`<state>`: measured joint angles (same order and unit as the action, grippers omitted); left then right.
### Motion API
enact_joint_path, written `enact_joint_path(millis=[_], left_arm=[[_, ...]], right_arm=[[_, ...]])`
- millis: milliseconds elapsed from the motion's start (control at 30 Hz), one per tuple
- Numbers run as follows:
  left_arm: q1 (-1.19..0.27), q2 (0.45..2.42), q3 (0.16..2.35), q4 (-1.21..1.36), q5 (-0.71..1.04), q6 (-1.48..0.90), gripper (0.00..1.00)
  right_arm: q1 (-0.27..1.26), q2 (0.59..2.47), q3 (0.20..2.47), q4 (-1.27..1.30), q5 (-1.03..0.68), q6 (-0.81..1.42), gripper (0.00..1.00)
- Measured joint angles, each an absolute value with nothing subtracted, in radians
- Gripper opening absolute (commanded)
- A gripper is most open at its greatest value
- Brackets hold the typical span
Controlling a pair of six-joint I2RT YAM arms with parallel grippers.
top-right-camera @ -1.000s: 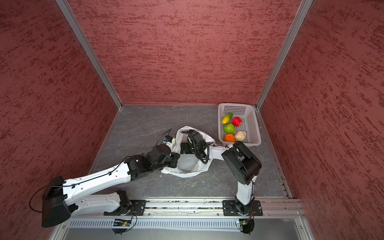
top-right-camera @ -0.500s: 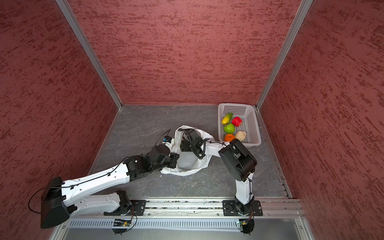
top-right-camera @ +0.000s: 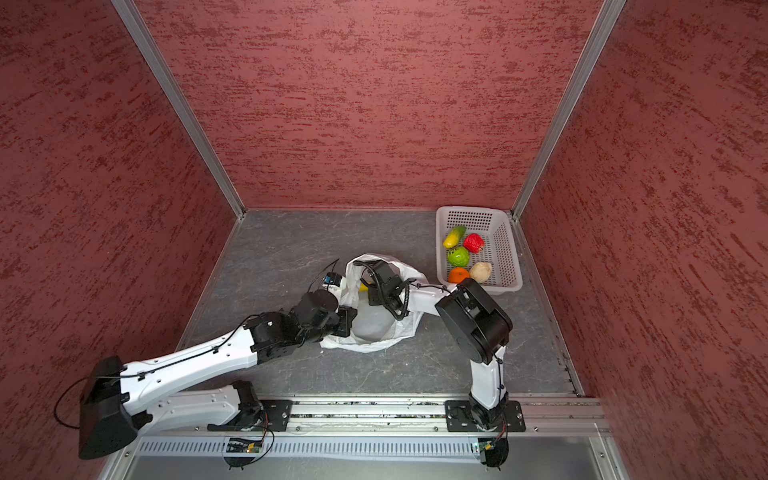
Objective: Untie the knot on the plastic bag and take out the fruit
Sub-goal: 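Lower the right gripper into the bag and close on the banana tip, then lift the yellow banana out of the bag with the right gripper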
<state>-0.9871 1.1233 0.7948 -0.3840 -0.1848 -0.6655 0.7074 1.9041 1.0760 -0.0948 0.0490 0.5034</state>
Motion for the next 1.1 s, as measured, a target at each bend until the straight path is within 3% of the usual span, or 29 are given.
enact_joint_path(millis=[400,1100], left_arm=[[-0.987,1.123,0.791,-0.384,-0.186,-0.675,0.0],[-0.986,1.123,0.791,-0.384,-0.209,-0.684,0.0]], right_arm=[[0.725,1.911,1.078,-0.11,0.098,0.463,0.09],[0.745,1.756,1.081,-0.294,0.086,0.44,0.03]])
